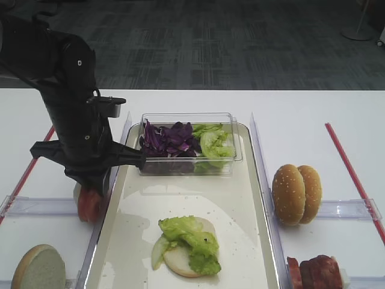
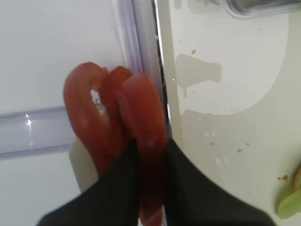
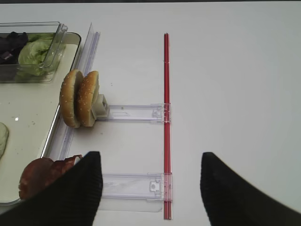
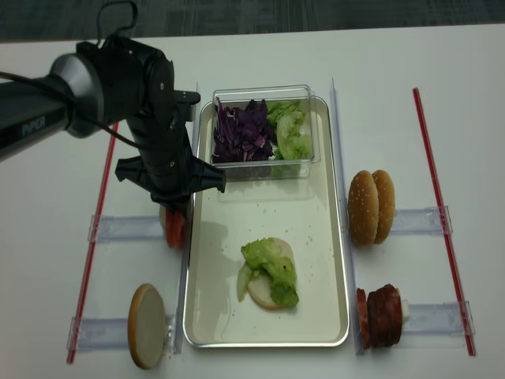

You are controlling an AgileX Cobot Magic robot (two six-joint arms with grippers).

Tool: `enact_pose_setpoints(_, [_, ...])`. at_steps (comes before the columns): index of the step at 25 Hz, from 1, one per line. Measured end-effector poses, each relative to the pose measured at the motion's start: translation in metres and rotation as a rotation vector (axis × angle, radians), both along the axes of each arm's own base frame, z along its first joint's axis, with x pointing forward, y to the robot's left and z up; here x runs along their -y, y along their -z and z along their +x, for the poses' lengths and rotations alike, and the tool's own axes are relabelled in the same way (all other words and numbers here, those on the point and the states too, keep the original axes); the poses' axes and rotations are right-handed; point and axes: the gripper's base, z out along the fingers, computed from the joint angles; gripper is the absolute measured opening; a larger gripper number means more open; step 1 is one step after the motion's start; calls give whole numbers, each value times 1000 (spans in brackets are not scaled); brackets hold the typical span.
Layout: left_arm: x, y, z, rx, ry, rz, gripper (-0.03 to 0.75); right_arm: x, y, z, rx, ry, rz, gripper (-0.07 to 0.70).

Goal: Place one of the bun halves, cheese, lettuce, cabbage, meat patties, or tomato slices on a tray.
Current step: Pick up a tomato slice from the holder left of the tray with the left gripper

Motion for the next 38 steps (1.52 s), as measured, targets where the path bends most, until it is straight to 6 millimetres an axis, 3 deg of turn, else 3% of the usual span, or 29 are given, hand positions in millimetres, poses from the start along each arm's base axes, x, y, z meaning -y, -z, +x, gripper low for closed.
enact_pose_setpoints(38, [-2,-13,-5,4,-2,-2,53,0,0,0,0,0,1,480])
